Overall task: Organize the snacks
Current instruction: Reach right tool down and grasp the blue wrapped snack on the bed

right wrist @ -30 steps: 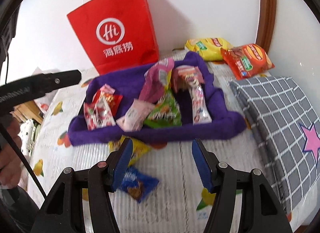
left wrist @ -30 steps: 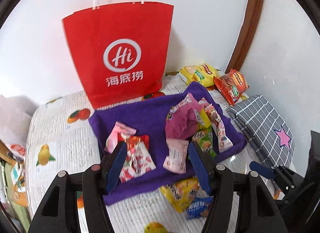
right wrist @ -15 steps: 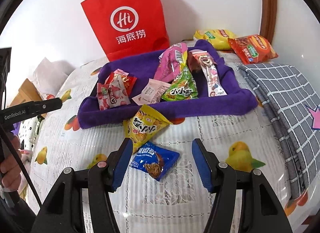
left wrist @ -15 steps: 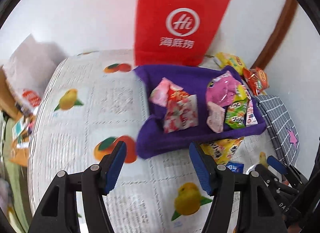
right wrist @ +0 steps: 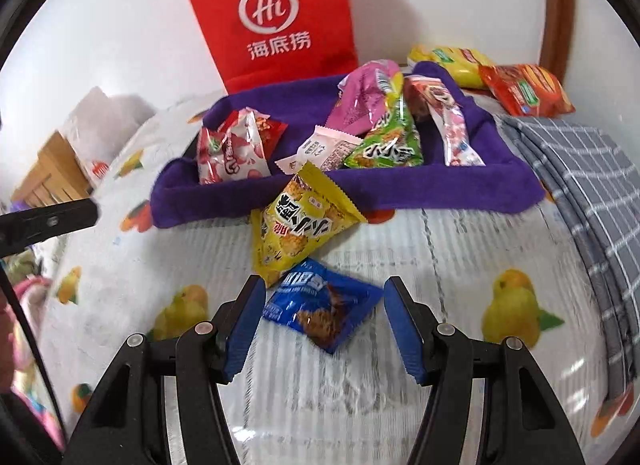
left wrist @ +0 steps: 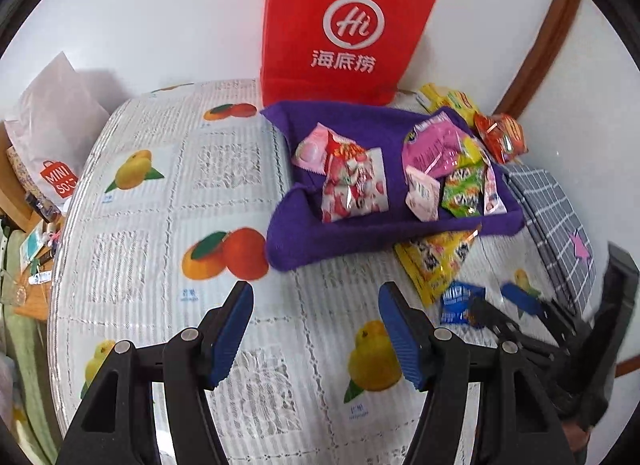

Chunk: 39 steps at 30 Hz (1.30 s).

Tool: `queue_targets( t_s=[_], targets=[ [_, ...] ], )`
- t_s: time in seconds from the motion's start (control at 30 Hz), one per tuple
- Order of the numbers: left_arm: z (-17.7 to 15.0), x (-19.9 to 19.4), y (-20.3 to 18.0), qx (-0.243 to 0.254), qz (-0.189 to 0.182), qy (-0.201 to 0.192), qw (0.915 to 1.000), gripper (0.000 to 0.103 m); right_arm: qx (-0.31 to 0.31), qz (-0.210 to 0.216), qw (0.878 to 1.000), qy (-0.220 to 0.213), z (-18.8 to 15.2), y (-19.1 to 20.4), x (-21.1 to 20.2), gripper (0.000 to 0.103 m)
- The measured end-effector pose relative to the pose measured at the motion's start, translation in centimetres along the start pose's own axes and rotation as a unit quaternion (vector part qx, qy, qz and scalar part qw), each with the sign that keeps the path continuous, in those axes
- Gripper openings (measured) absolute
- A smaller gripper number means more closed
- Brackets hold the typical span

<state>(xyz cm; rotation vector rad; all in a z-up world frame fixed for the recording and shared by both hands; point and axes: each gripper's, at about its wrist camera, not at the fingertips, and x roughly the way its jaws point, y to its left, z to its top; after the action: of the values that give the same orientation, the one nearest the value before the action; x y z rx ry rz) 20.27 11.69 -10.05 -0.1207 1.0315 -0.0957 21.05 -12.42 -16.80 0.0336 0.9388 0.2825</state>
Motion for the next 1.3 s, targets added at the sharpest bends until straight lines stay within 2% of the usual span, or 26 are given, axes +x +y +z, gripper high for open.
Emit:
queue_targets(
  t_s=[0.17,0.33,0.43,0.5,0.57,0.67,0.73,0.77,0.83,0.9,0.97,1.1,1.3],
  targets=[
    [-0.9,0.4,0.6,-0.009,-0.007,0.009,0.9999,0.063,-0.020,0.022,0.999,0.043,-0.1,0.2,2.5,0.061],
    [-1.4,1.3,1.2,-0.015,-0.004,0.020,0.9997,0.063,-0.052,0.045,0.996,0.053,-1.1,1.4,1.1,0.061],
    [-1.6,1.9,1.4,-0.020,-0.005,0.027,0.9994,0.063,-0.080,0.040,0.995,0.042,-1.6,2.3,0.5,0.062],
    [-1.8,2.1,1.4,-0.023,-0.010,0.029,0.9993,0.063,-0.098,0.026,0.994,0.040,-1.9,2.9,0.7,0.070],
    [-2.1,2.4,1.5,-0.025,-0.016,0.033,0.9990,0.063,-0.111,0.013,0.993,0.047,-2.3,3.5,1.3,0.071],
    [-2.5,2.9,1.3,-0.023,-0.021,0.038,0.9988,0.063,-0.125,-0.009,0.991,0.040,-3.1,4.0,1.9,0.073],
    [-2.7,3.2,1.3,-0.020,-0.021,0.042,0.9987,0.063,-0.113,-0.007,0.993,0.026,-3.4,3.8,1.8,0.073],
    [-2.7,3.4,1.3,-0.020,-0.020,0.044,0.9986,0.063,-0.107,-0.006,0.994,0.023,-3.5,3.6,1.7,0.072],
    [-2.8,3.6,1.3,-0.020,-0.021,0.047,0.9985,0.063,-0.098,-0.013,0.995,0.010,-3.6,3.2,1.6,0.063],
    [-2.9,4.0,1.4,-0.022,-0.020,0.051,0.9983,0.063,-0.094,-0.016,0.995,0.005,-3.5,2.9,1.4,0.050],
    [-3.1,4.3,1.4,-0.025,-0.020,0.055,0.9980,0.063,-0.086,-0.012,0.996,0.005,-3.3,2.4,1.3,0.046],
    [-3.3,4.7,1.4,-0.032,-0.024,0.061,0.9973,0.063,-0.082,-0.013,0.997,0.000,-3.2,1.8,1.2,0.040],
    [-3.2,5.1,0.4,-0.030,-0.026,0.064,0.9972,0.063,-0.062,-0.013,0.998,-0.005,-3.7,0.4,0.3,0.038]
  ],
)
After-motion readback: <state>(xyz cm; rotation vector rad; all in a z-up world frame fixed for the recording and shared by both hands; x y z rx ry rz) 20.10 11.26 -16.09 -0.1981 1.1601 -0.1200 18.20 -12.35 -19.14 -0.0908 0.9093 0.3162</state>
